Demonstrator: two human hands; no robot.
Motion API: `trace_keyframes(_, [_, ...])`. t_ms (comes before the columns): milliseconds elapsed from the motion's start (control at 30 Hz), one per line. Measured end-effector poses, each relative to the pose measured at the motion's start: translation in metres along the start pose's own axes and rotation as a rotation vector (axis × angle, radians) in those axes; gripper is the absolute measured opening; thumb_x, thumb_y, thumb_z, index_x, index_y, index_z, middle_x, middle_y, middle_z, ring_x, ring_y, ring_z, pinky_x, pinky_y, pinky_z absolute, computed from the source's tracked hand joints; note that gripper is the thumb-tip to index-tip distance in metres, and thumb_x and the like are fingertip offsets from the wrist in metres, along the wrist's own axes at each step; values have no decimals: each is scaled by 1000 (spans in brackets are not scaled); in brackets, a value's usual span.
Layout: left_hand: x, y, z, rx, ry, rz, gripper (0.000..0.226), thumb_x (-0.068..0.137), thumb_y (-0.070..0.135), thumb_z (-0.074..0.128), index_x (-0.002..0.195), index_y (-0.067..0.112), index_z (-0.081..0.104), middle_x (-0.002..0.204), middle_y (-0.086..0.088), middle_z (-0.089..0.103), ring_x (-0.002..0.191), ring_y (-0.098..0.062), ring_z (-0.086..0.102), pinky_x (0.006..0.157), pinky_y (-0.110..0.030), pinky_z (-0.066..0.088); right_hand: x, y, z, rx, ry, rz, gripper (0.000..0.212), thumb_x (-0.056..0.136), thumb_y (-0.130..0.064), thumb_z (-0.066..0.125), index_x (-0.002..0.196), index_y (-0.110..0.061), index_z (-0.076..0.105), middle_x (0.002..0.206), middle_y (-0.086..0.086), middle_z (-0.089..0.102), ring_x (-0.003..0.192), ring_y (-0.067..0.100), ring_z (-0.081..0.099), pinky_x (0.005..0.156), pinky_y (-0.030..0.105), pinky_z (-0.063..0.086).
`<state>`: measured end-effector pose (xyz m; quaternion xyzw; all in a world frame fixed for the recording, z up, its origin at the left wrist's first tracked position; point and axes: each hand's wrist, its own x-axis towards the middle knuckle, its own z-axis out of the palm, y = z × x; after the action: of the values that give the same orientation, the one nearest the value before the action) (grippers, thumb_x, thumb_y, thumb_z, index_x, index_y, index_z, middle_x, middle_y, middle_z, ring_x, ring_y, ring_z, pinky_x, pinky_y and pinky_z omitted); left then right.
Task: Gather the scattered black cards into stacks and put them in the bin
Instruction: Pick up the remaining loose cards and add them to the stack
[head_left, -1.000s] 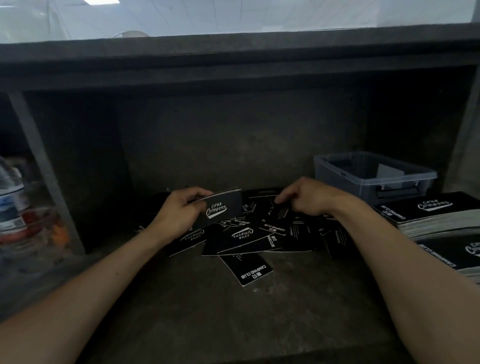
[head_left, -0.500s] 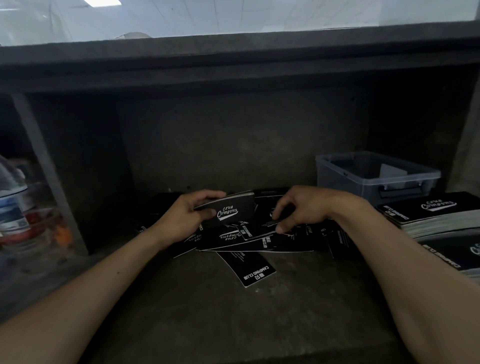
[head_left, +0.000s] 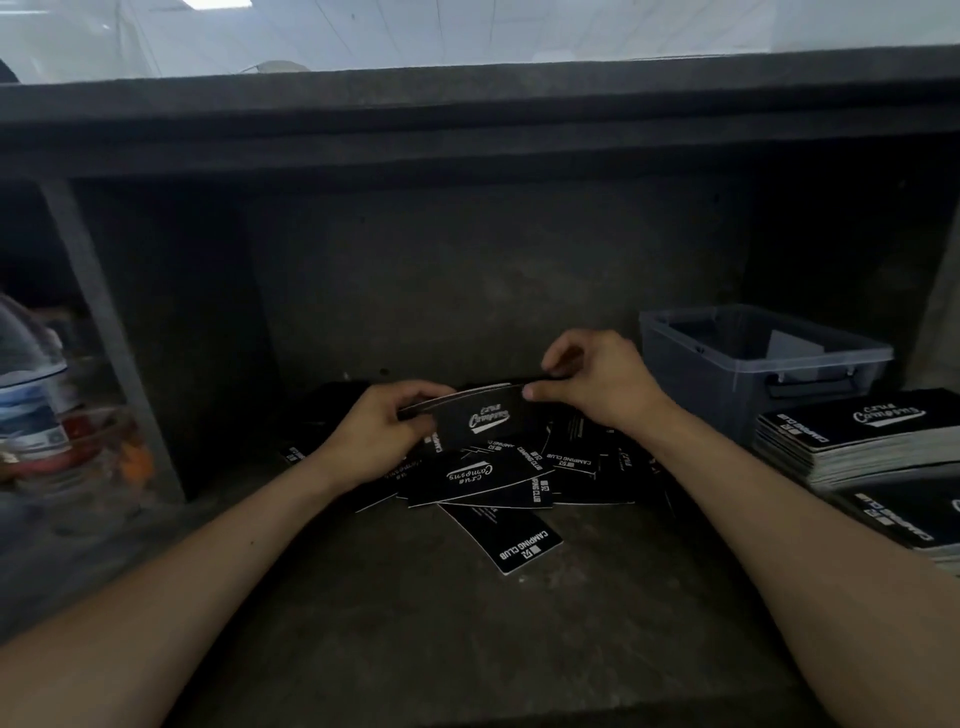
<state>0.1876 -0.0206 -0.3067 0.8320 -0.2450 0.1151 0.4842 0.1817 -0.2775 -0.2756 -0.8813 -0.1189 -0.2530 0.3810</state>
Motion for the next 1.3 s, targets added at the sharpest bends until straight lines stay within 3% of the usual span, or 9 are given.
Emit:
trace_keyframes(133, [3,-1,-1,-94,22,-110,43,90,-16,46,108,14,72,103,-6,77,89,-9,72,76,-17,57,-10,-7,-4,-53,-599,-17,36,58,-40,90,91,-34,76,97,-16,73,93,-3,64,85,17,49])
trace_keyframes(233, [5,-3,-1,-119,30,-139,46,88,-17,45,110,14,71,99,-7,76,82,-6,71,72,-17,55,-14,-11,7,-116,-726,-26,45,60,-38,90,102,-35,74,107,-18,70,102,-4,60,90,16,45])
trace_keyframes(433, [4,-5,-1,-54,27,-47,34,91,-11,59,114,13,70,102,2,74,85,5,69,80,-11,52,-11,-9,-6,-40,-673,5,40,67,-21,88,104,-24,75,90,-6,71,81,3,64,76,19,49])
trace_keyframes(633, [5,-3,0,-129,33,-108,42,90,-12,49,104,19,74,85,10,78,78,4,70,68,-9,52,-1,0,-24,200,-264,208,5,82,-16,76,84,-20,75,78,-6,73,77,7,66,66,17,50])
trace_keyframes(767, [5,-1,1,-155,22,-117,50,88,-12,45,97,27,75,86,7,78,80,-1,71,69,-12,54,-7,-9,-11,601,-168,383,58,76,17,69,120,-13,45,82,7,61,67,19,68,58,33,61])
trace_keyframes(900, [3,0,3,-140,-26,-80,55,89,-14,43,99,30,75,95,0,79,87,-5,71,76,-16,56,-13,-9,7,584,-221,348,120,68,24,69,150,-41,11,80,7,64,69,18,70,54,33,59])
trace_keyframes(1100, [-3,-3,4,-22,-131,61,40,82,16,82,120,21,69,112,6,76,106,-11,71,92,-25,56,-14,-12,26,326,-148,246,72,73,-10,83,131,-23,44,64,-1,67,59,20,71,53,35,59])
trace_keyframes(1233, [-2,-4,2,18,-89,100,40,86,4,75,122,20,66,114,5,73,105,-2,68,90,-17,53,-10,-9,16,-157,46,192,31,71,-54,77,87,-30,66,81,-6,69,79,17,67,73,34,55])
trace_keyframes(1300, [-1,-2,0,16,-59,87,37,93,-2,65,120,22,65,114,7,71,103,4,67,86,-13,52,-7,-7,3,-238,-37,216,29,67,-57,79,73,-30,71,75,-10,68,79,12,64,71,26,49])
